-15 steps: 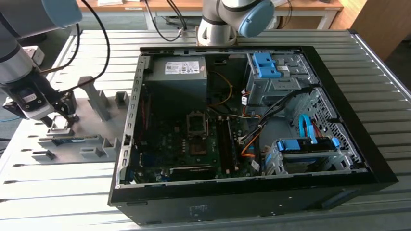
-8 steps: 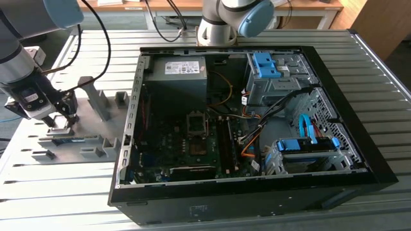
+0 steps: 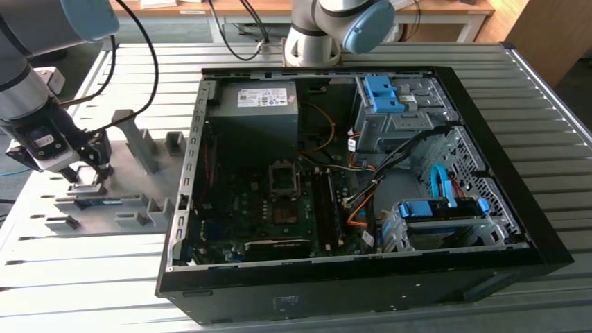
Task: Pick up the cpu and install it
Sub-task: 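Pick up the cpu and move it towards the insertion slot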
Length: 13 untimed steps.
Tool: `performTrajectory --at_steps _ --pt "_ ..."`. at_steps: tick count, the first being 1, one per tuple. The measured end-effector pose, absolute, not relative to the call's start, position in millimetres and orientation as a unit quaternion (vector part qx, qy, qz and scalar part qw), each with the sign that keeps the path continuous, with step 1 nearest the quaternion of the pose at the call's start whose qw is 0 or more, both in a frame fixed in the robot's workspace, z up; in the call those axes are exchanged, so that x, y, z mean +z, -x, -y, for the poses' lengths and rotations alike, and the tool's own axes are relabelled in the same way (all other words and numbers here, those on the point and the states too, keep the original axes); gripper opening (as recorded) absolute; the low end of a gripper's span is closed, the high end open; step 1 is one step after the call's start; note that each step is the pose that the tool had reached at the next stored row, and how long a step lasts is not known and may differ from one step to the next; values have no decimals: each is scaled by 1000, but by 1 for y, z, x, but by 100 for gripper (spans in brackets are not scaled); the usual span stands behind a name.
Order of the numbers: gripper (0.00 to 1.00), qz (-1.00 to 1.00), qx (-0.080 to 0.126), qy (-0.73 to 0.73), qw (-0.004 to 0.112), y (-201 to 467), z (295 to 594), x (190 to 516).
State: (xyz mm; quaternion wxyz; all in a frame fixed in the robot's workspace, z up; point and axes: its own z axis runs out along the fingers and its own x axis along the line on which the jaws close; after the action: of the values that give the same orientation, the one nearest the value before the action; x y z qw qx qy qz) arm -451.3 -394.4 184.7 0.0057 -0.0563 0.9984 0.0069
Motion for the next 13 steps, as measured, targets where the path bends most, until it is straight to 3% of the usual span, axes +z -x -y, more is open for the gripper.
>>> performTrajectory --at_steps 13 --pt "59 -999 0 52 5 449 399 184"
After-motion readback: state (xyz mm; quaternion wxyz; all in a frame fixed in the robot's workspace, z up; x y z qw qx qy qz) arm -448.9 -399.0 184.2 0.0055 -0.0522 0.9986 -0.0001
